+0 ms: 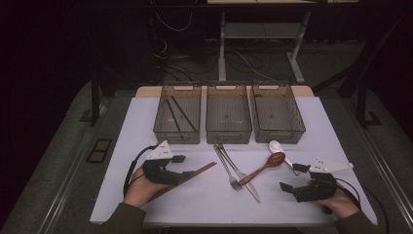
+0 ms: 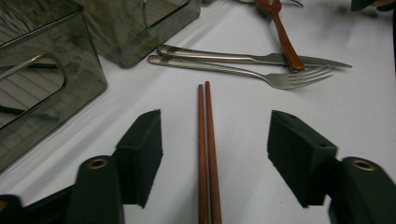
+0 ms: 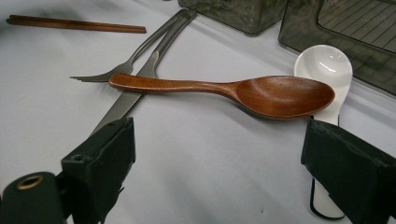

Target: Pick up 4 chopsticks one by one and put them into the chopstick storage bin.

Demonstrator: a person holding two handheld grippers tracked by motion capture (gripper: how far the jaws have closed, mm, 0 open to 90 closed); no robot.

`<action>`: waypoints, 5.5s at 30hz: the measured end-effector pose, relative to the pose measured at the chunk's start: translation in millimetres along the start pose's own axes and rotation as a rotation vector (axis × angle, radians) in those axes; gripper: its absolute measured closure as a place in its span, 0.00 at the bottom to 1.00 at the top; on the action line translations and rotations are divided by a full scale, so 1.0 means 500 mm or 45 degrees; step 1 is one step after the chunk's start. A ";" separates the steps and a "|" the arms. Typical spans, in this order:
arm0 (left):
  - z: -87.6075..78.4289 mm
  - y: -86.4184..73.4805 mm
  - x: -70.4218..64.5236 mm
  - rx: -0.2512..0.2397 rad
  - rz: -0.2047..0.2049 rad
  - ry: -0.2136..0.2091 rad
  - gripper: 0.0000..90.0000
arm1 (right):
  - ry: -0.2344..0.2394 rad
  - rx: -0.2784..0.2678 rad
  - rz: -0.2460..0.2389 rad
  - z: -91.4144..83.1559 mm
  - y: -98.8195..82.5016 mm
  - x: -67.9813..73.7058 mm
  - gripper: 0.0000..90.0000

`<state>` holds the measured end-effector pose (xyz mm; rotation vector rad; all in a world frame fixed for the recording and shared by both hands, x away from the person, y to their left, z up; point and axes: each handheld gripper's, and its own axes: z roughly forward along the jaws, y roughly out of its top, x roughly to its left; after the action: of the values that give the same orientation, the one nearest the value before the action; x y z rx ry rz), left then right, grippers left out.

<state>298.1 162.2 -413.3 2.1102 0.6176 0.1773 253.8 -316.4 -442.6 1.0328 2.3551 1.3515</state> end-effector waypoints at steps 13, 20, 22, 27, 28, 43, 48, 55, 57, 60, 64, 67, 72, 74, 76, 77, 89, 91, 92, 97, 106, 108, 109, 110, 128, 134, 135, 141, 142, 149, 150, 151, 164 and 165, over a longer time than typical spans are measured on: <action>-0.011 -0.025 0.010 0.066 -0.034 -0.005 0.68 | 0.012 0.004 -0.019 0.003 0.001 0.003 0.11; -0.015 -0.039 0.020 0.123 -0.046 0.017 0.79 | 0.008 0.008 -0.030 0.004 0.000 0.003 0.11; -0.015 -0.043 0.022 0.123 -0.053 0.010 0.82 | 0.009 0.008 -0.029 0.004 0.001 0.004 0.11; -0.013 -0.050 0.026 0.146 -0.078 -0.005 0.85 | 0.009 0.011 -0.027 0.004 0.000 0.004 0.11; -0.013 -0.051 0.027 0.153 -0.069 -0.009 0.86 | 0.010 0.009 -0.028 0.004 0.001 0.004 0.11; -0.006 -0.068 0.027 0.209 -0.082 -0.038 0.90 | 0.013 0.015 -0.026 0.003 0.000 0.004 0.11; -0.002 -0.068 0.024 0.222 -0.082 -0.049 0.90 | 0.011 0.016 -0.027 0.004 0.000 0.004 0.11; 0.000 -0.069 0.023 0.233 -0.073 -0.036 0.90 | 0.012 0.017 -0.027 0.004 0.000 0.003 0.11; 0.001 -0.069 0.023 0.240 -0.069 -0.029 0.90 | 0.011 0.017 -0.027 0.004 0.000 0.003 0.11; 0.003 -0.070 0.023 0.251 -0.062 -0.019 0.90 | 0.012 0.017 -0.026 0.004 0.000 0.003 0.11; 0.004 -0.071 0.023 0.252 -0.045 -0.014 0.90 | 0.011 0.017 -0.026 0.004 0.000 0.003 0.11; 0.004 -0.072 0.019 0.249 -0.047 -0.003 0.91 | 0.011 0.017 -0.026 0.004 0.000 0.003 0.11; 0.005 -0.071 0.015 0.260 -0.003 0.016 0.91 | 0.012 0.018 -0.028 0.004 0.000 0.003 0.11; 0.005 -0.070 0.015 0.262 0.001 0.021 0.92 | 0.012 0.018 -0.027 0.004 0.000 0.003 0.11; 0.005 -0.070 0.013 0.264 0.003 0.025 0.92 | 0.014 0.018 -0.027 0.004 0.000 0.003 0.11; 0.005 -0.070 0.013 0.264 0.006 0.025 0.92 | 0.013 0.017 -0.027 0.004 0.000 0.002 0.11; 0.003 -0.069 0.018 0.260 -0.026 0.008 0.93 | 0.018 0.009 -0.020 0.002 0.000 0.001 0.11; 0.002 -0.068 0.018 0.249 -0.034 0.009 0.93 | 0.020 0.007 -0.022 0.002 0.001 0.002 0.11; 0.001 -0.068 0.018 0.244 -0.040 0.016 0.93 | 0.020 0.008 -0.022 0.002 0.001 0.002 0.11; -0.001 -0.064 0.016 0.235 -0.043 0.017 0.93 | 0.017 0.005 -0.020 0.002 0.001 0.001 0.11; -0.005 -0.052 0.013 0.237 -0.026 0.024 0.93 | 0.019 0.004 -0.021 0.002 0.001 0.001 0.11; -0.008 -0.049 0.013 0.231 -0.037 0.030 0.93 | 0.017 0.004 -0.018 0.002 0.001 0.001 0.11; -0.009 -0.048 0.012 0.227 -0.050 0.032 0.93 | 0.017 0.005 -0.019 0.002 0.001 0.001 0.11; -0.011 -0.046 0.013 0.219 -0.046 0.027 0.93 | 0.018 0.005 -0.019 0.002 0.001 0.001 0.11; -0.030 0.005 0.009 0.146 -0.053 0.025 0.93 | 0.024 0.009 -0.034 0.005 0.000 0.005 0.11; -0.033 0.021 0.017 0.120 -0.044 0.024 0.93 | 0.013 0.013 -0.037 0.007 0.000 0.005 0.11; -0.033 0.023 0.019 0.120 -0.044 0.019 0.93 | 0.014 0.013 -0.036 0.008 0.000 0.004 0.11; -0.035 0.035 0.034 0.133 -0.076 0.029 0.93 | -0.039 0.005 -0.017 0.011 0.003 0.000 0.11; -0.036 0.037 0.037 0.131 -0.079 0.031 0.93 | -0.045 0.006 -0.015 0.012 0.003 -0.001 0.11; -0.047 0.058 0.054 0.104 -0.091 0.040 0.93 | -0.019 0.032 -0.021 0.020 -0.002 0.001 0.11; -0.049 0.062 0.056 0.098 -0.095 0.042 0.93 | -0.014 0.032 -0.022 0.021 -0.002 0.001 0.11; -0.051 0.068 0.060 0.090 -0.091 0.046 0.93 | -0.011 0.031 -0.023 0.021 -0.002 0.001 0.11; -0.060 0.132 0.109 0.013 -0.084 0.125 0.93 | -0.003 0.033 -0.029 0.020 -0.003 0.003 0.11; -0.060 0.136 0.114 0.012 -0.085 0.130 0.93 | -0.003 0.036 -0.021 0.019 -0.003 0.003 0.11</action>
<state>361.6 180.1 -346.8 2.0958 0.7499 0.2462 256.9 -309.4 -448.6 1.0200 2.3827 1.3142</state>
